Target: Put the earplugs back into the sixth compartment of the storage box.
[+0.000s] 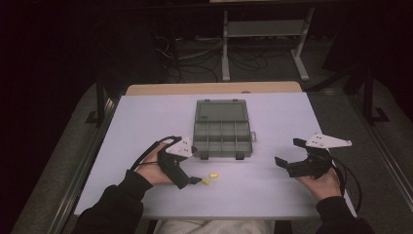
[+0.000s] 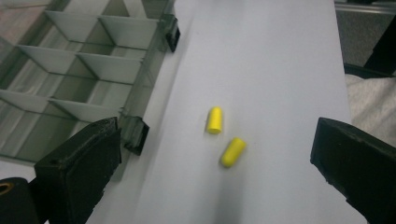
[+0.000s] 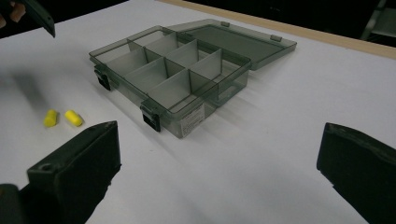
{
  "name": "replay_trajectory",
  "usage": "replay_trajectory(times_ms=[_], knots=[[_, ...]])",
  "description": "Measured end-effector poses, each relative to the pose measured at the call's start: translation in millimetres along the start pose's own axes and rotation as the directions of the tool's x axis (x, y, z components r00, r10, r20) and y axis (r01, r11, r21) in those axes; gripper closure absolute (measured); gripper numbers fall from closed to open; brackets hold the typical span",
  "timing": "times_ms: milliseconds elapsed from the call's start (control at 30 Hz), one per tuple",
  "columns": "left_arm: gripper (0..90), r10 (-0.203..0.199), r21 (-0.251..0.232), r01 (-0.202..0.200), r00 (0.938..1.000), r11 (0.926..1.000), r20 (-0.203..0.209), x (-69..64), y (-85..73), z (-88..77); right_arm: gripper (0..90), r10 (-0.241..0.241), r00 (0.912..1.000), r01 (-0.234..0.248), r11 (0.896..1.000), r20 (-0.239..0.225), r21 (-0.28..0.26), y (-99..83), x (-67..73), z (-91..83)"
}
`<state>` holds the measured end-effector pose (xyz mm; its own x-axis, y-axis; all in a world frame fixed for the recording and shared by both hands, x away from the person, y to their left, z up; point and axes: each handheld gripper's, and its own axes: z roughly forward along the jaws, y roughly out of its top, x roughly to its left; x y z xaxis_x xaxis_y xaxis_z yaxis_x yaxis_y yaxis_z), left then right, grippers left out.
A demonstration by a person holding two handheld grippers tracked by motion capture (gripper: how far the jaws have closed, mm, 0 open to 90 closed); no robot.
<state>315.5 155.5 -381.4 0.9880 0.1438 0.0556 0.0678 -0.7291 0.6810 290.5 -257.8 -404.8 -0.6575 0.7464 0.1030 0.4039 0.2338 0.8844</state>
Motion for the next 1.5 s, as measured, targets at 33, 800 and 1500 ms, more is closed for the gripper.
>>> replay_trajectory(times_ms=[33, 800, 1500], knots=[[2.1, 0.001, 0.004, -0.001, 1.0000, 1.0000, 0.003, -0.6, 0.0, 1.5, 0.0, 0.001, 1.0000, -0.001, 1.000, -0.001, 0.000, 0.1, 0.0, -0.1], [14.2, 0.044, 0.109, -0.054, 0.9952, 0.9926, 0.087, -4.2, -4.1, 34.9, 0.0, -0.007, 0.9999, 0.007, 1.000, -0.009, 0.012, 0.0, 0.8, 1.7], [51.5, 0.083, 0.182, -0.112, 0.9839, 0.9769, 0.158, -1.3, -9.4, 54.3, 0.0, -0.009, 0.9999, 0.009, 1.000, -0.009, 0.023, -0.1, 1.4, 3.1]])
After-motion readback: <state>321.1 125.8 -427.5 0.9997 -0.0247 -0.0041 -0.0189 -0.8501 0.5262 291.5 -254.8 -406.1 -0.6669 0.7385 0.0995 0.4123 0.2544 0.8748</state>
